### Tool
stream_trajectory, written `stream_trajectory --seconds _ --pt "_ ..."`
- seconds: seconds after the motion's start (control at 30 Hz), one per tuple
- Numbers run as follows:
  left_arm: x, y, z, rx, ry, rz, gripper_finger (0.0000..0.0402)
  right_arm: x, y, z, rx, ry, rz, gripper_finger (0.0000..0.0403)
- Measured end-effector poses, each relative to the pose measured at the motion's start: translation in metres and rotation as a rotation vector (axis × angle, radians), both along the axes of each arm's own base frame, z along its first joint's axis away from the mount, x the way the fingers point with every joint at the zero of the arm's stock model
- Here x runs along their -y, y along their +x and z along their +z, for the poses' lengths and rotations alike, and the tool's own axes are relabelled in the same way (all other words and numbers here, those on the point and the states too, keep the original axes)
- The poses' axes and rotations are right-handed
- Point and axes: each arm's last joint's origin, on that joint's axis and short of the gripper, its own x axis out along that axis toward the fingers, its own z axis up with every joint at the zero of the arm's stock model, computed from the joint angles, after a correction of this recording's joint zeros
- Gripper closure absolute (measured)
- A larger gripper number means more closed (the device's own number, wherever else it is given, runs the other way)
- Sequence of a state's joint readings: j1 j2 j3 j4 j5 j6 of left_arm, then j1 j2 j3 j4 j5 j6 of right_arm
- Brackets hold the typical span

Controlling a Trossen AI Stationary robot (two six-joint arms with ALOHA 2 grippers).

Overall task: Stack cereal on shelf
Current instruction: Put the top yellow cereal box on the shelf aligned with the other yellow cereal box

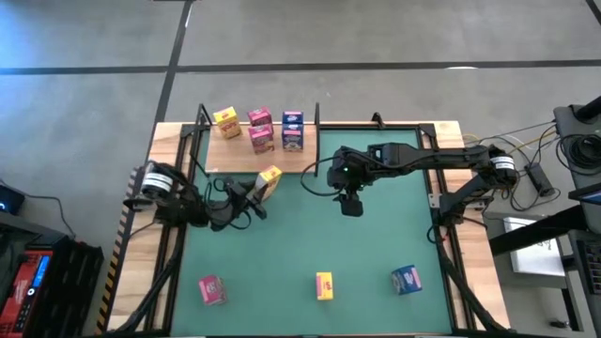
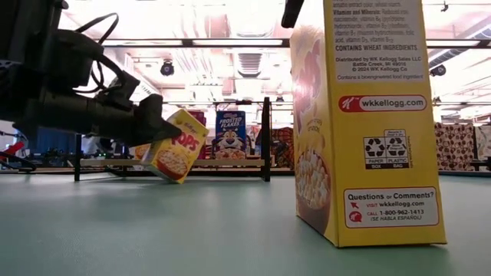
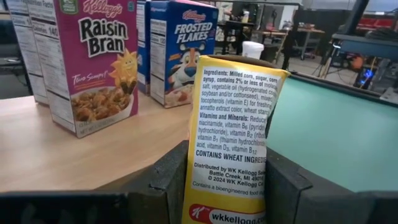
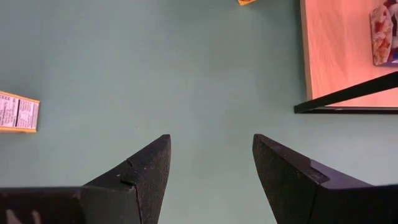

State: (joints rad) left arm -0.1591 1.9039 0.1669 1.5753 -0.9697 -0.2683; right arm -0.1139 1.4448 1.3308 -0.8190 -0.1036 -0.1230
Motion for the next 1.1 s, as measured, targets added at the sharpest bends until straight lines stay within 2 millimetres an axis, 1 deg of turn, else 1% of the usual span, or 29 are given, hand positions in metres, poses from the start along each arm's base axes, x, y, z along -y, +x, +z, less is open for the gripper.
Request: stream_trajectory --seconds 0.2,0.57,0.87,1.1 --pt "0.002 -0.003 0.002 -0.008 0.009 -0.017 0.0256 0.0 0.001 0.001 0.016 -0.001 0.0 0.0186" --pt "0.009 -0.011 0.0 0.027 -0.047 -0.06 0.0204 0.0 0.002 0.001 0.025 -0.003 0.0 0.0186" --pt "0.015 -0.019 0.01 0.047 -0.031 -0.105 0.0187 0.0 0.002 0.001 0.025 -0.003 0.0 0.0186" --pt "0.015 -0.027 0.024 0.059 0.02 -0.117 0.0172 0.0 0.004 0.002 0.043 -0.005 0.0 0.0186"
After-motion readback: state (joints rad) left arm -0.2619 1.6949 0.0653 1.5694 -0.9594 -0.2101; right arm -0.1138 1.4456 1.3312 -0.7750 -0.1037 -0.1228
